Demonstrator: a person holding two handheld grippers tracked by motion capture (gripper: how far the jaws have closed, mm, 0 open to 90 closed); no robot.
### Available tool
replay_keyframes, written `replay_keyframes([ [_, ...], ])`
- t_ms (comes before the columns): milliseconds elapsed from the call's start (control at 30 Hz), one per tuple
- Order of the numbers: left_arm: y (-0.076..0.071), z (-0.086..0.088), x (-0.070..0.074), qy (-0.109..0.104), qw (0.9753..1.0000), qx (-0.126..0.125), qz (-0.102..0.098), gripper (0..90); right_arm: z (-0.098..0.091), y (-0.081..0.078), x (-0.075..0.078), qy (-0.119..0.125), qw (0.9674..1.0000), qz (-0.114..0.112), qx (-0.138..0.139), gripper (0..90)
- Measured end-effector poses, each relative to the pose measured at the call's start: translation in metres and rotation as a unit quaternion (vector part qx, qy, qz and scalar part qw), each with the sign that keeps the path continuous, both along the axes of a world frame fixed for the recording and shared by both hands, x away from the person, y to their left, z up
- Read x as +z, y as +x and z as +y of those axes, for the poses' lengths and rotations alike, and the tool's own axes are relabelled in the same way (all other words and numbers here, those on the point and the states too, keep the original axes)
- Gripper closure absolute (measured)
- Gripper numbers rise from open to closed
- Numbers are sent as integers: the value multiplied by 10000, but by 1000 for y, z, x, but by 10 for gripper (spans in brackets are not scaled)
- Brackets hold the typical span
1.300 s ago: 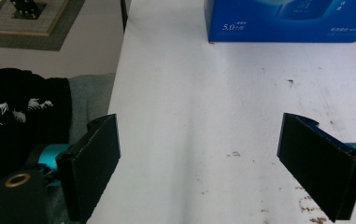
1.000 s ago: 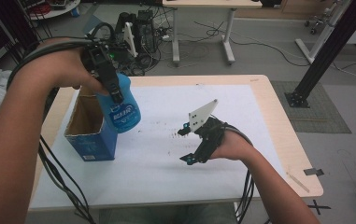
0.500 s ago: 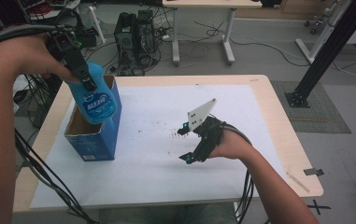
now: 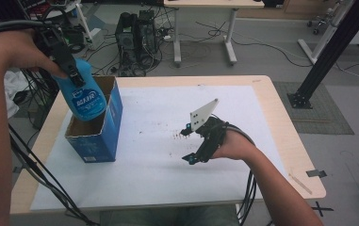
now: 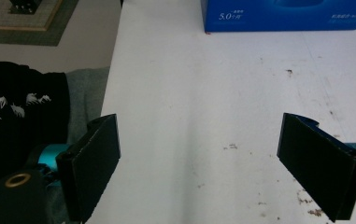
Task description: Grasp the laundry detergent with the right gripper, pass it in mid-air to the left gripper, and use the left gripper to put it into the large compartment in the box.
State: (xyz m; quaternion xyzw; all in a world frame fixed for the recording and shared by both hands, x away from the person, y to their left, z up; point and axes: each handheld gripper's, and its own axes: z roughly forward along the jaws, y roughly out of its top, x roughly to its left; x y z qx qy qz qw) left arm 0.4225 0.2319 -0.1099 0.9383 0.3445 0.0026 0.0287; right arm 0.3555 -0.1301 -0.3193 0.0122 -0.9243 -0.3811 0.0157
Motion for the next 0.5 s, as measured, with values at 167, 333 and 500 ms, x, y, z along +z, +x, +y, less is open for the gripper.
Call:
replay_keyframes([
  [167,6,7,-7,169,9998,53,125,375,-1,1,2,4,10000,-11,-16,124],
  [333,9,8,-21,298,9994,-62,167,374,-1,0,1,1,10000,-43,-21,124],
  [500,12,11,-36,273,9993,-52,263,374,-1,-2,2,-5,10000,-75,-30,124],
])
